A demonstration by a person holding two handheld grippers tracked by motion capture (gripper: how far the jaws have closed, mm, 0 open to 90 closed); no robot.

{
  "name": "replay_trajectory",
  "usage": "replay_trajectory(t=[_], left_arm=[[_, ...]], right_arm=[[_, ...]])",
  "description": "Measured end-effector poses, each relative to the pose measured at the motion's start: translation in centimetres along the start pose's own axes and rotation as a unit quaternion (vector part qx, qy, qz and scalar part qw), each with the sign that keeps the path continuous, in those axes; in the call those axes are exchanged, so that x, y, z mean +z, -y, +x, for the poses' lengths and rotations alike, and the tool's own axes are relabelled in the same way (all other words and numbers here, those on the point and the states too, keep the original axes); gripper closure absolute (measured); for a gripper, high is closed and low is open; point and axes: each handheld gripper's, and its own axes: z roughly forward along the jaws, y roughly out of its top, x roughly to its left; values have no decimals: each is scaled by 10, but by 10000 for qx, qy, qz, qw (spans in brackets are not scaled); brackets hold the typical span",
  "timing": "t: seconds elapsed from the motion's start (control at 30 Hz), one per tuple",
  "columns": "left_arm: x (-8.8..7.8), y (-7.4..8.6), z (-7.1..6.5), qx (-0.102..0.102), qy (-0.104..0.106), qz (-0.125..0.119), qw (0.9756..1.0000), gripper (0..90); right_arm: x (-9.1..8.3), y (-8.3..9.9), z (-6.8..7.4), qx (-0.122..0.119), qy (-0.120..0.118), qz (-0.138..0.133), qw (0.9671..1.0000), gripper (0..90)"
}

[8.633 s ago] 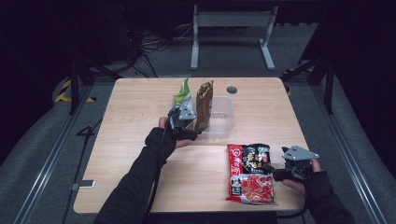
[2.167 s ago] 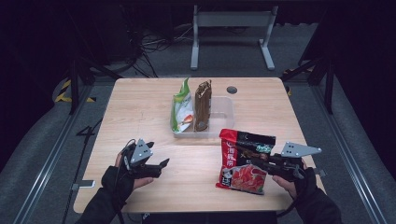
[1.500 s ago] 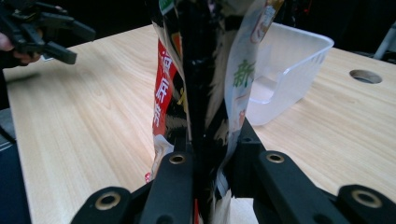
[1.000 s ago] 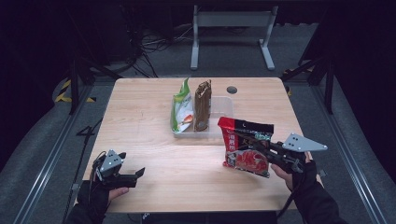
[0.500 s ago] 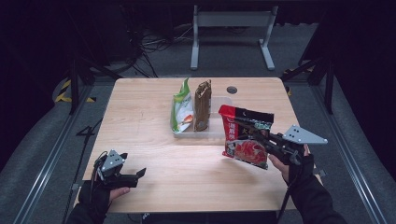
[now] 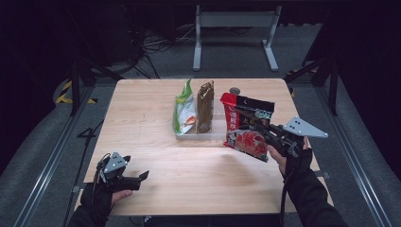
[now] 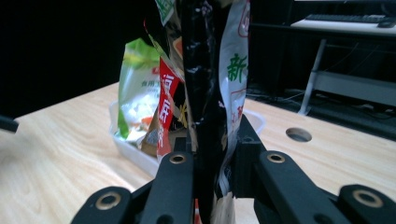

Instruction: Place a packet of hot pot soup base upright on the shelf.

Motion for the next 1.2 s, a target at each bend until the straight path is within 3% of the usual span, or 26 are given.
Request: replay_trajectory(t=[0.43, 0.6, 1.2], left_arm=[[4, -1, -2, 19, 149, 11, 9999, 90], [8, -3, -7, 177, 195, 26, 9996, 90], [3, -3, -7, 216, 244, -67, 9994, 89]], right_arm=[[37, -25, -14, 249, 526, -305, 9978, 813], [58, -29, -20, 301, 655, -319, 9969, 812], [111, -42, -11, 379, 1151, -177, 9925, 813]])
